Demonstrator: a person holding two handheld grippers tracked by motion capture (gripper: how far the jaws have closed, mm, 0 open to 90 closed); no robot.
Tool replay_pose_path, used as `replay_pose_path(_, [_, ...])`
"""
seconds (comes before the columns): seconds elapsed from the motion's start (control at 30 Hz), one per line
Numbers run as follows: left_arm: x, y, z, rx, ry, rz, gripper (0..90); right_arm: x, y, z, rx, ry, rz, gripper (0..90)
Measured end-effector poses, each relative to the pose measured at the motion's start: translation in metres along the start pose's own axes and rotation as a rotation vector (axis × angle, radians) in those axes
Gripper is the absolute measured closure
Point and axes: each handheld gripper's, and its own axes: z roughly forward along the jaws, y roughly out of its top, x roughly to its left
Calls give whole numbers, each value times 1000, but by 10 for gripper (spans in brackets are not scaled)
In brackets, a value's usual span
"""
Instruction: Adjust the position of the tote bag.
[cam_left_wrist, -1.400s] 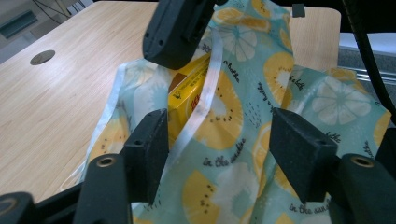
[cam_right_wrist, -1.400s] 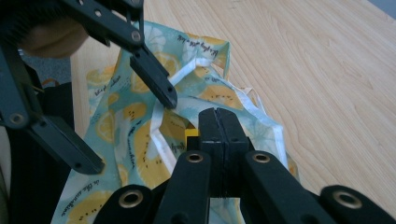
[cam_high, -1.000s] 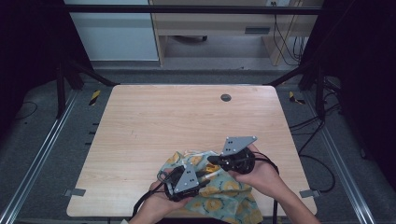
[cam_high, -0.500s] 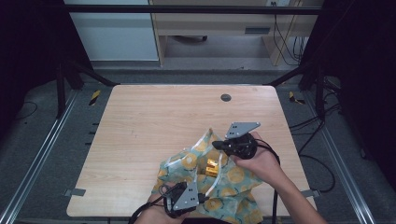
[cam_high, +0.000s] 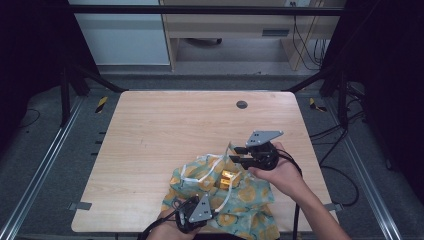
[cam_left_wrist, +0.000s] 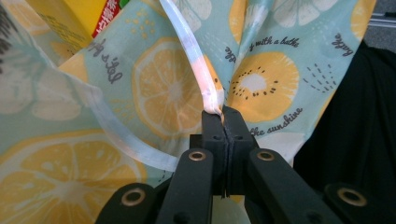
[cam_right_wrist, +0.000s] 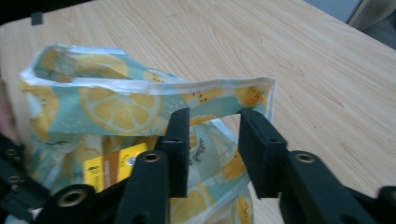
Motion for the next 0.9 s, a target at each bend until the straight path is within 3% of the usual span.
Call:
replay_pose_path(0.1, [2,0,1,-1,7,-5,900,5,2,-15,-22,-11,1,543])
replay_pose_path(0.3, [4,-1,3,-1,18,-23,900,11,-2,-33,-46,-13,28,477])
replay_pose_path(0.57, [11,1,6,-11,34,-43,900,22,-20,-35,-15,20,50,435])
replay_pose_path(0.6, [11,1,8,-17,35,-52,900,24,-23,-34,0,32,47,505])
replay_pose_path(0.63, [11,0,8,-16,31,-54,900,24,-23,-34,0,32,47,505])
replay_pose_path(0.67, [11,0,9,-15,30,-53,900,25,-25,-33,2,41,40,648])
replay_pose_path(0.7, [12,0,9,-11,29,-50,900,25,-25,-33,2,41,40,648])
replay_pose_path(0.83, [12,-1,9,-24,39,-64,900,27,-26,-36,-6,51,14,841])
replay_pose_path(0.9, [12,-1,9,-25,44,-67,900,30,-24,-39,-29,57,-1,848])
